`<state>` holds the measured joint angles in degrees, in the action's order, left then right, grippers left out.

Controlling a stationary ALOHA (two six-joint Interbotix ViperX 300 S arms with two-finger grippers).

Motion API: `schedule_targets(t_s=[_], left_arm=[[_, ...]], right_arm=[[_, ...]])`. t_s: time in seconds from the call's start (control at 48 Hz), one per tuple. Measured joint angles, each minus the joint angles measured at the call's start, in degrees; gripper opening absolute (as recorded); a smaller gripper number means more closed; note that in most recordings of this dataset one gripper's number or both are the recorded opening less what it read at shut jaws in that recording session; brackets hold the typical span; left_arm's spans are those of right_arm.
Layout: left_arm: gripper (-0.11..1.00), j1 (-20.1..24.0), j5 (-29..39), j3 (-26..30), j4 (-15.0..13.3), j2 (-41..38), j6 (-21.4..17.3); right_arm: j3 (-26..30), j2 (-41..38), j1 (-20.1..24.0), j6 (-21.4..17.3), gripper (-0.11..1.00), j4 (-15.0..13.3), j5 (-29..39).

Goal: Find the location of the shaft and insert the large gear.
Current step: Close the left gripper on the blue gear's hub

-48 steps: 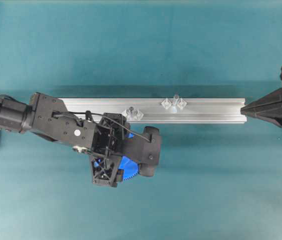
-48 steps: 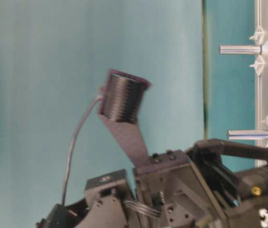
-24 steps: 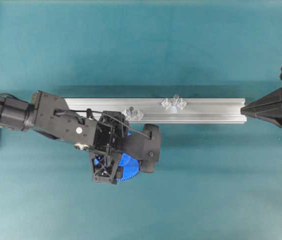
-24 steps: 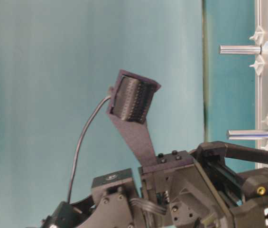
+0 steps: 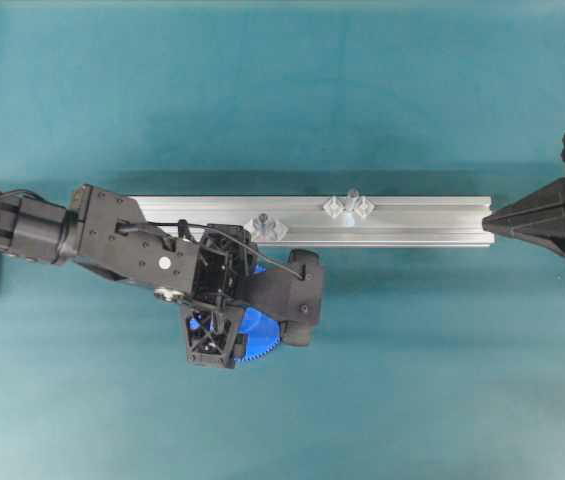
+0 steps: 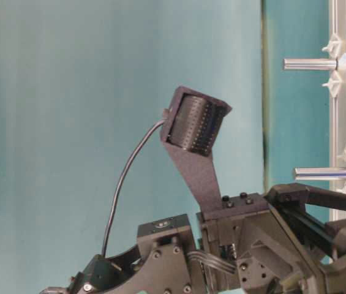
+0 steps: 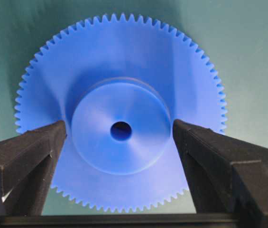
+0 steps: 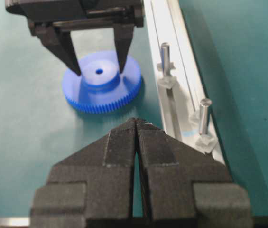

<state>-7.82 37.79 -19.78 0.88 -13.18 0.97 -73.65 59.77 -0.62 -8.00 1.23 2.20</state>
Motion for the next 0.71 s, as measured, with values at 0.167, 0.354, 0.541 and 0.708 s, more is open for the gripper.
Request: schedule_targets(t_s=[0.167,0.354,0.541,0.708], left_arm=[[0.93,0.0,-0.3,0.0,0.0,-0.7,0.0],[0.93,0.0,-1.2,0.0,0.0,-1.2,0.0],[0.93,0.0,-1.3,0.0,0.0,-1.3,0.0],[0.91,0.0,-1.2,-0.3,0.0,-1.3,0.3]], right_arm=[[0.1,0.0,0.0,0.0,0.01,0.0,0.0],[0.1,0.0,0.0,0.0,0.01,-0.1,0.0],[0.1,0.0,0.1,0.0,0.01,0.0,0.0],[0.1,0.0,0.0,0.0,0.01,-0.1,0.0]])
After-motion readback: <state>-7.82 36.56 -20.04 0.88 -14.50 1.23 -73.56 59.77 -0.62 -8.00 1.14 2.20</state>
